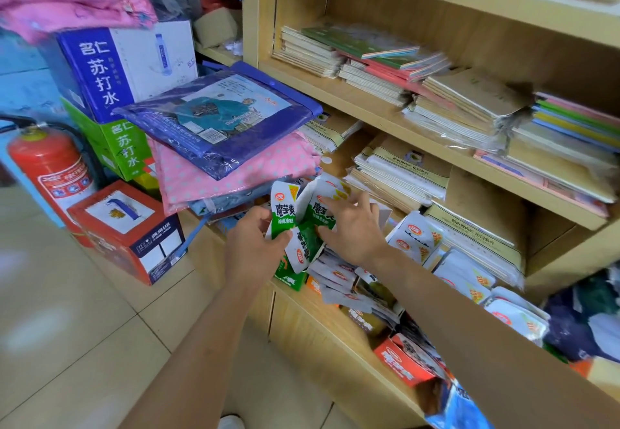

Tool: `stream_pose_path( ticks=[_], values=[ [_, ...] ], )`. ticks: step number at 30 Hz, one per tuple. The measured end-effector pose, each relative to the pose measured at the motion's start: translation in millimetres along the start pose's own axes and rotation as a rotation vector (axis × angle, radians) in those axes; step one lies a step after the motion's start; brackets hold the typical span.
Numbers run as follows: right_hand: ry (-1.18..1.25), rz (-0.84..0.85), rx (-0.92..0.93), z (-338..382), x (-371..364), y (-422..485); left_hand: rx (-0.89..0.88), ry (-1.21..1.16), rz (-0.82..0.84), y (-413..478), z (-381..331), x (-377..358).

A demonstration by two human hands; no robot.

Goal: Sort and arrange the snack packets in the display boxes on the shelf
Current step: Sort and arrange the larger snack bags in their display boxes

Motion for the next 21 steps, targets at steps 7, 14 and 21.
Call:
stream_pose_path(
  ticks=[7, 14, 21],
  values=[
    [-0.068, -0.106, -0.101, -5, 5, 3, -0.004, -0.003, 0.011, 1, 2, 1],
    [0.193, 0.021, 0.011, 1, 7, -12, -0.021, 0.017, -0.002, 1, 1, 1],
    [0.154, 0.067, 0.219, 8, -4, -45, -0.017, 0.102, -0.013, 1, -2, 2]
  ],
)
Point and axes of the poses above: each hand's wrist, its own y-axis towards the middle knuckle, its own x-axis out of the back of the hand, z = x × y, the point moved 5 cm from there along y, towards the middle knuckle, and after that the axes turned 15 degrees about -x, right-handed, at the moved point
